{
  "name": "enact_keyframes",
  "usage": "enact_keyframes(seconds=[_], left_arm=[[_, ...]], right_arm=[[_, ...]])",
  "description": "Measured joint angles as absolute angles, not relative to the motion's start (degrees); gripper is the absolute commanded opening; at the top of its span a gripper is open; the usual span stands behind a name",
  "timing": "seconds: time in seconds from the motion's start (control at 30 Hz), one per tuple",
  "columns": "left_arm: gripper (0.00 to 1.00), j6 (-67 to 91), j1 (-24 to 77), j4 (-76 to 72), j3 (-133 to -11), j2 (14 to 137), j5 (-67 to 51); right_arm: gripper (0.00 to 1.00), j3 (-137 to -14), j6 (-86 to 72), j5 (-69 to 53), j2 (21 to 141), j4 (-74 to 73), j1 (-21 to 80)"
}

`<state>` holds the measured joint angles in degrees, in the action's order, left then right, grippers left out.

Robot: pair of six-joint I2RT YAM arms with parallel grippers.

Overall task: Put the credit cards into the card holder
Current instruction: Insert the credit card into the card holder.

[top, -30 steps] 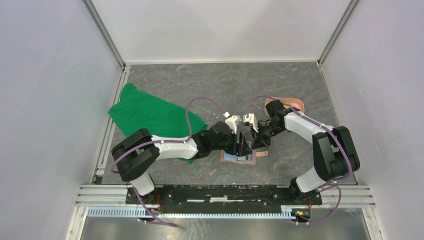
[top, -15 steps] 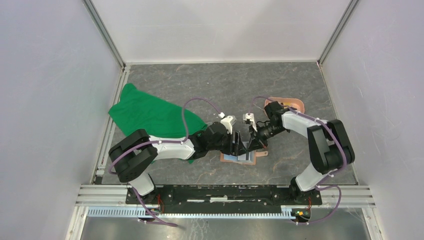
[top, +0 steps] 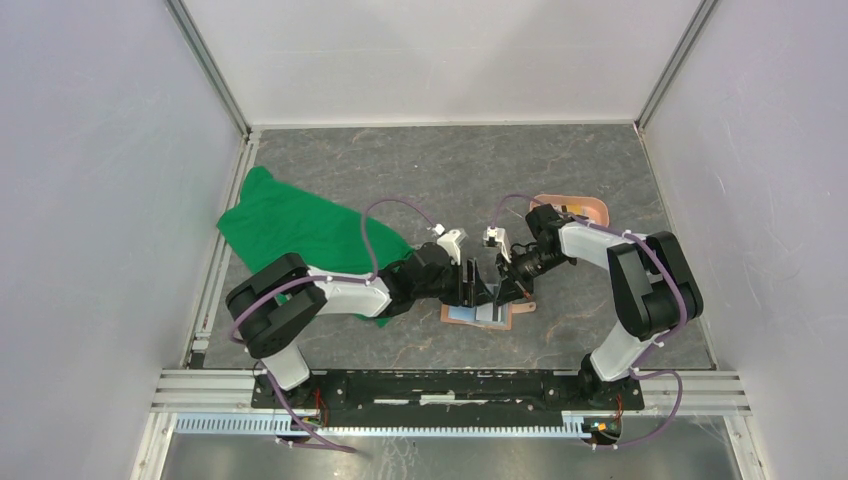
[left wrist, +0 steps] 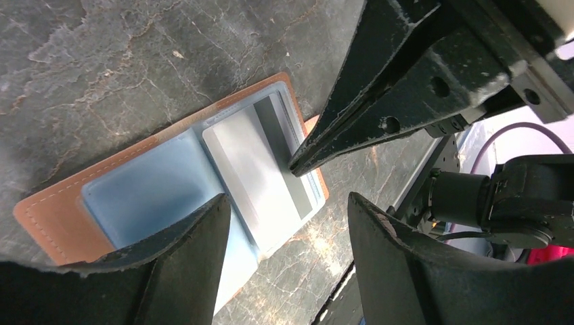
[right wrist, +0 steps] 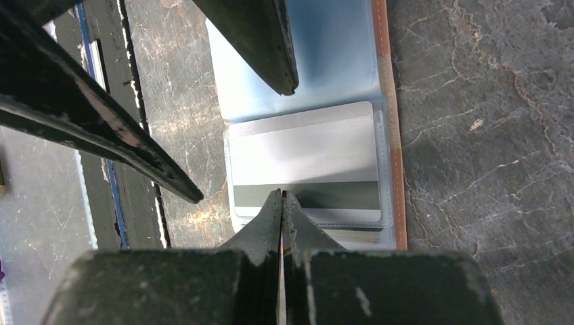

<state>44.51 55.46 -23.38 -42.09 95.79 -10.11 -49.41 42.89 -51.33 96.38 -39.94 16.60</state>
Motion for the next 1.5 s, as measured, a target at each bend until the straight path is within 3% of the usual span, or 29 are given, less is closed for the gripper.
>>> enact_keyframes(seconds=[0.3,0.43,0.57,0.7,0.93,1.27,1.33,1.37,1.4,1.5], left_arm=[[0.66,46.9,55.4,-25.4,-42.2,99.9,-11.7],[0.57,46.9,55.4,-25.1,-42.8,100.1,-12.4],[0.54,46.9,55.0,-25.3,-42.9,100.9,-13.2],[0.55,46.9,54.8,-25.5,-43.4,101.5,-14.2],[0.66,46.8,54.9,-25.2,-43.6,101.3,-15.0],[0.70,40.8,54.8,-19.0,-42.7,88.9,-10.1],[0.76,38.1,54.5,-18.1,-42.0,84.2,-8.5],[0.84,36.6,54.4,-17.5,-41.8,81.7,-7.5],[0.96,35.2,54.3,-16.9,-41.6,79.4,-6.5],[1.00,31.4,53.4,-16.1,-40.4,71.5,-3.0]], right_arm=[[0.00,-49.4,42.9,-51.3,96.4,-39.9,16.6],[0.00,-49.5,42.9,-51.3,96.4,-40.0,16.7],[0.00,-49.5,43.0,-51.4,96.4,-40.1,16.7],[0.04,-49.7,44.1,-51.9,96.4,-40.4,16.7],[0.22,-49.9,47.9,-51.3,94.8,-41.7,16.4],[0.30,-50.0,54.6,-50.2,83.2,-43.7,8.0],[0.34,-50.1,54.8,-50.5,80.8,-43.6,5.4],[0.38,-50.2,54.4,-50.4,79.7,-43.3,4.3],[0.46,-50.3,53.5,-50.2,78.5,-42.3,3.2],[0.71,-50.6,48.9,-47.7,75.1,-36.6,1.4]])
